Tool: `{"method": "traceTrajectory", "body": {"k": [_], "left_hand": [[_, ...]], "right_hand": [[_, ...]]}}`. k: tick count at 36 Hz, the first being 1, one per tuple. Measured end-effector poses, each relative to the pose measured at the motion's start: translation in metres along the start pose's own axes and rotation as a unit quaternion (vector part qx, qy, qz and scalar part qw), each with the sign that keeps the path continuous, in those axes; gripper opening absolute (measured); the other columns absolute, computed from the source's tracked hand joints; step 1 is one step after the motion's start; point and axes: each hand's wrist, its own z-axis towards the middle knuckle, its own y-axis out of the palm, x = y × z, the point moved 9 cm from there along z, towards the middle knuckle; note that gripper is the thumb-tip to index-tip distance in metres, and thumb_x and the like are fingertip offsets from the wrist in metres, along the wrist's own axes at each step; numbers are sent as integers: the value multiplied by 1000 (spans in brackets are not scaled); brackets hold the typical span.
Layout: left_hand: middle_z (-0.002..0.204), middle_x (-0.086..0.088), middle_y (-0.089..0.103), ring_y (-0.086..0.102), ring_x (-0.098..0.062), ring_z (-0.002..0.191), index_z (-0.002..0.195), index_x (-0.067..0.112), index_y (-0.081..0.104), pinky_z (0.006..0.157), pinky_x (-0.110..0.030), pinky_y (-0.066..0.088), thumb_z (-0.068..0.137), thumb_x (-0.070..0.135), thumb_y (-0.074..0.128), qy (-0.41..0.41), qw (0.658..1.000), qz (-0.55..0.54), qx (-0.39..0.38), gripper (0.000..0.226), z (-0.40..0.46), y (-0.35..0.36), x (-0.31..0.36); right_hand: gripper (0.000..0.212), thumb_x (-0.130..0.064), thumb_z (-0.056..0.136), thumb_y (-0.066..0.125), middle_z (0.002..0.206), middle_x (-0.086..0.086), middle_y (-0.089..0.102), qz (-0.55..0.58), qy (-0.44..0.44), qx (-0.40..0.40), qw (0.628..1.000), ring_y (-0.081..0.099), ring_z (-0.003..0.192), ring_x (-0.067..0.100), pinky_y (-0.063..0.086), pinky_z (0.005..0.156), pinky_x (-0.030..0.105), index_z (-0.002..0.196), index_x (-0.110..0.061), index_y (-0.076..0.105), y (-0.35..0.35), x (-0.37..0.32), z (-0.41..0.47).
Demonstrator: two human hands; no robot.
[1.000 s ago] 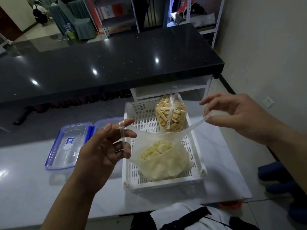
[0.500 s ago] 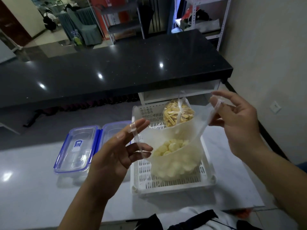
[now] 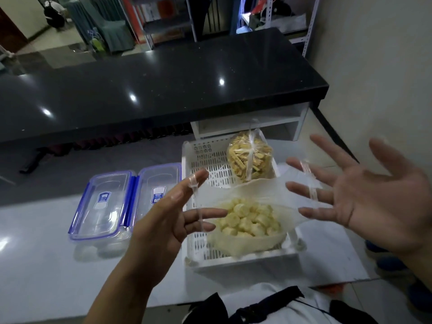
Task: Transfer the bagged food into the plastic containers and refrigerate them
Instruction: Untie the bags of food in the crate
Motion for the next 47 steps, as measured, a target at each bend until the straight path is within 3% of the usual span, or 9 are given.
{"method": "traceTrajectory", "body": {"k": [4,13,21,30,33,35,37,41,47], "left_hand": [[153,-1,47,66,-46,109,143,13,52,81,-39,57,69,65,73,22,999,-16,-32,93,-10,1,8],[154,4,47,65,-48,110,137,18,59,78,-42,61,67,74,70,-28,999,-8,-36,90,-11,2,-6],[151,-8,50,57,-43,125,138,12,58,86,-54,58,74,72,66,-22,999,7,-32,88,-14,-4,-2],[124,-2,71,71,-29,109,115,27,75,77,-41,61,62,87,61,-33,974,213,71,82,-15,-52,28],[122,2,73,71,-24,108,113,32,76,89,-49,52,68,88,56,-3,962,264,77,75,-3,-61,46],[119,6,74,71,-18,108,112,37,75,90,-44,51,71,86,56,21,951,299,77,67,16,-62,55],[115,13,74,70,-9,107,111,44,74,88,-32,52,76,78,59,39,939,336,67,51,43,-58,57],[114,18,73,67,3,105,114,44,70,84,-18,55,86,49,65,28,922,385,23,29,110,-46,34],[130,2,64,61,-14,118,131,27,63,101,-39,53,92,23,68,-4,888,458,-39,39,185,-39,-16]], "right_hand": [[71,-71,95,21,164,14,-17,18,11,-12,1000,-9,148,50,1,111,70,156,-43,-4,6,2,-2],[68,-56,101,30,162,-3,-25,93,41,-111,989,-20,145,52,-3,110,71,157,-39,-6,14,6,-12],[70,-49,103,30,163,16,-21,-42,53,-77,995,-20,144,54,-8,108,75,156,-35,-14,-18,1,-13],[72,-53,104,23,160,25,-24,-99,48,56,992,-22,143,54,-14,104,79,155,-25,-20,-102,-61,-26],[54,-47,108,27,161,22,22,-315,-16,154,936,25,147,43,31,105,73,158,-30,18,-112,-95,-19],[50,-60,96,49,143,-2,57,-511,-31,195,837,57,128,19,55,90,48,143,-43,47,-92,-111,-3],[55,-73,79,61,129,-19,64,-581,-54,227,780,63,115,3,52,89,35,130,-52,57,-77,-108,13],[45,-56,79,68,129,-16,61,-597,-54,269,754,58,113,5,47,95,37,122,-46,62,-76,-89,55],[48,-48,82,73,134,-7,56,-652,-22,299,696,52,119,15,45,95,35,127,-36,61,-108,-63,108]]}}
